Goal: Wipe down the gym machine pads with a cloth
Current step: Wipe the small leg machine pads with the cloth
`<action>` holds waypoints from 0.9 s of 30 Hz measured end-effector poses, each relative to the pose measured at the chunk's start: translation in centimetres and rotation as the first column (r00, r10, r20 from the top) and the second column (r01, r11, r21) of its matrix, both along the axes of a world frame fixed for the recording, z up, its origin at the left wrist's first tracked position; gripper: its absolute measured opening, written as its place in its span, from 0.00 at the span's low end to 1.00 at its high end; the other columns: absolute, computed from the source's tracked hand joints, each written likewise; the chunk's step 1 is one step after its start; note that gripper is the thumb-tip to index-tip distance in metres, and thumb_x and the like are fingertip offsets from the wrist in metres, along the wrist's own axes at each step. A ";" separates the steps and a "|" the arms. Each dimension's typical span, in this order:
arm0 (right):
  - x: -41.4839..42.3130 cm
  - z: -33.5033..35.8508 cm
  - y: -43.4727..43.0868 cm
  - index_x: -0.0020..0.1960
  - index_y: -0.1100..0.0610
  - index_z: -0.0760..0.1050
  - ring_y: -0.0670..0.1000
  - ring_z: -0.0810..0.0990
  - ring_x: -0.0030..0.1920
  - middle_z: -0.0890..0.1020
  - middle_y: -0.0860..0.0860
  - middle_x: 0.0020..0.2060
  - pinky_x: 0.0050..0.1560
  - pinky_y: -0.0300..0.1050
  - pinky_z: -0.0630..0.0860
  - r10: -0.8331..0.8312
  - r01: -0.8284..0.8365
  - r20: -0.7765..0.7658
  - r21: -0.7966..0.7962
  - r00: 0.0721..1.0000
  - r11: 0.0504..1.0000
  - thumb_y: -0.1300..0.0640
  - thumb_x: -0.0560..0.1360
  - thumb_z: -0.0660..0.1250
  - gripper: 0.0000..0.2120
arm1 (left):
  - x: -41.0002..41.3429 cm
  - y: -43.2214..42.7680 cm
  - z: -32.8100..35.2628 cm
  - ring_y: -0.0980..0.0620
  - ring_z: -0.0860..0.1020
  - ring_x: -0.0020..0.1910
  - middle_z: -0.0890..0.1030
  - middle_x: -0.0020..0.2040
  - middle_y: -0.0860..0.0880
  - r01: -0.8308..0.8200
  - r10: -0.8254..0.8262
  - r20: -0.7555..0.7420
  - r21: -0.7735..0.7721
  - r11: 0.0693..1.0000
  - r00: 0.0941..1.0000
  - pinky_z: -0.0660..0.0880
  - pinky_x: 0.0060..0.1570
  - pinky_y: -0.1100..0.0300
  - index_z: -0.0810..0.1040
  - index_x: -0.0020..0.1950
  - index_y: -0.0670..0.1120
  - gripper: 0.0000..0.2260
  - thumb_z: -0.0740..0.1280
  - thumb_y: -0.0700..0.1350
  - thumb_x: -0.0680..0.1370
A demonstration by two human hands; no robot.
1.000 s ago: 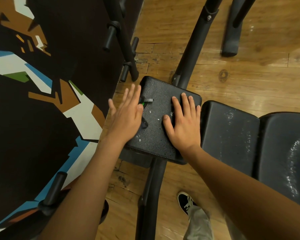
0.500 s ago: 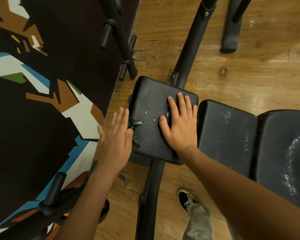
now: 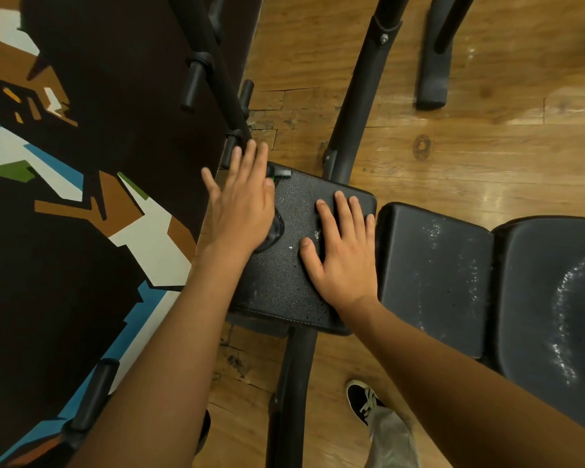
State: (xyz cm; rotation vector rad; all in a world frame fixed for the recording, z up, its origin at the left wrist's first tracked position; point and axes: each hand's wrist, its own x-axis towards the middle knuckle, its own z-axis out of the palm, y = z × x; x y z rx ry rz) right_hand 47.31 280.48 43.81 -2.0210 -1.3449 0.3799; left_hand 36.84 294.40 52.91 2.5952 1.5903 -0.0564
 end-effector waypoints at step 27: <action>0.1 0.0 0.0 0.80 0.53 0.63 0.59 0.52 0.82 0.60 0.57 0.81 0.79 0.66 0.50 0.001 -0.001 -0.019 0.004 1.000 1.000 0.41 0.81 0.58 0.31 | 0.1 -0.4 0.1 0.48 0.44 0.83 0.49 0.84 0.51 0.175 -0.170 -0.067 0.064 0.983 0.983 0.43 0.76 0.35 0.47 0.84 0.49 0.26 0.51 0.49 0.86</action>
